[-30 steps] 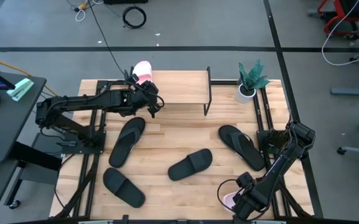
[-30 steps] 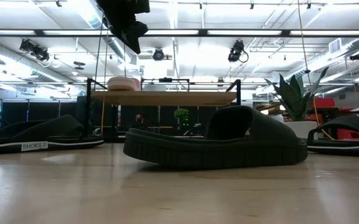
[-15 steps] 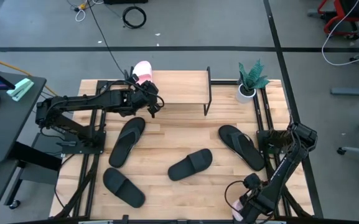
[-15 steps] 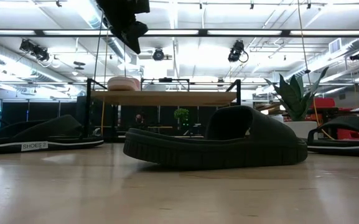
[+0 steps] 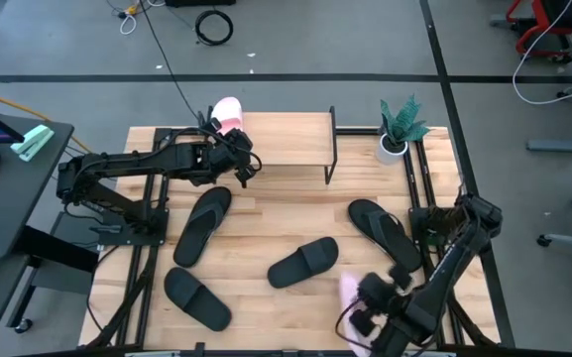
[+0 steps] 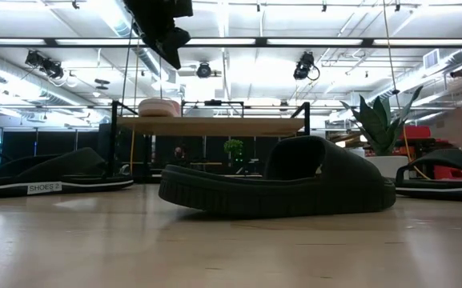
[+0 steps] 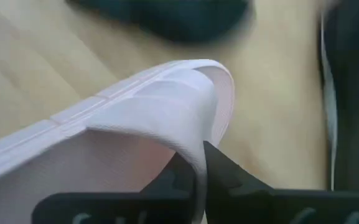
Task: Pick and place slides into the shelf
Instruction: Put the pink slides on the shelf
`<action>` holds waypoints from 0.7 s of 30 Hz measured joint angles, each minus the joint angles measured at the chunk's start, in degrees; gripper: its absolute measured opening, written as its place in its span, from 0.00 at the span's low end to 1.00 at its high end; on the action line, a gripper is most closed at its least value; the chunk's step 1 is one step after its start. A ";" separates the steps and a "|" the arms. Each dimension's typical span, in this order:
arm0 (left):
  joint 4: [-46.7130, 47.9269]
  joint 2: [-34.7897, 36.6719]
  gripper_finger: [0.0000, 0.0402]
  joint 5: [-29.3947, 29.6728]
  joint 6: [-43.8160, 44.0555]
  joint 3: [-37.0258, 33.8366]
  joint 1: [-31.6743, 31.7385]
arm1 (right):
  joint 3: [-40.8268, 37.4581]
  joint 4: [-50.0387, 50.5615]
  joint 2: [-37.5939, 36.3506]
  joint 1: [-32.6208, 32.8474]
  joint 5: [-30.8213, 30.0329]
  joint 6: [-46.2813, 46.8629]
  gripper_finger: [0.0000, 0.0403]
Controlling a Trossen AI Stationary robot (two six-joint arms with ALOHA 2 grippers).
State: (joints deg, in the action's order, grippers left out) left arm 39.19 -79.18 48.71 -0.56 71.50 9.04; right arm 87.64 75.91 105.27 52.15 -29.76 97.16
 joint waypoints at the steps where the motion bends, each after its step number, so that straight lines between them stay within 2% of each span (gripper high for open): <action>1: -0.02 0.00 0.06 0.00 -0.06 0.00 0.00 | 1.54 0.17 -0.04 -0.72 -5.34 -4.81 0.03; 6: -0.11 0.24 0.04 0.07 -0.10 0.00 -0.01 | 5.76 1.01 -0.24 -5.92 -32.87 -30.33 0.02; 9: -0.23 1.16 0.04 0.15 -0.12 0.02 -0.02 | 6.16 0.91 -0.22 -11.73 -42.76 -41.61 0.02; 16: 0.23 7.17 0.07 0.12 -0.15 -0.04 -0.02 | 5.70 -1.13 -0.20 -30.88 -43.93 -64.07 0.02; 19: 0.40 10.51 0.06 0.07 -0.15 -0.04 -0.02 | 6.10 -7.65 -0.20 -39.98 -43.91 -77.46 0.02; 21: 0.10 12.39 0.06 0.18 -0.15 0.08 -0.01 | 6.40 -16.94 -0.20 -45.82 -42.58 -88.00 0.02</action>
State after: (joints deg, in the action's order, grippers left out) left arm 39.29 -66.79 48.89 -0.71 71.58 9.03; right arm 94.04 58.97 105.08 6.33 -72.33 9.15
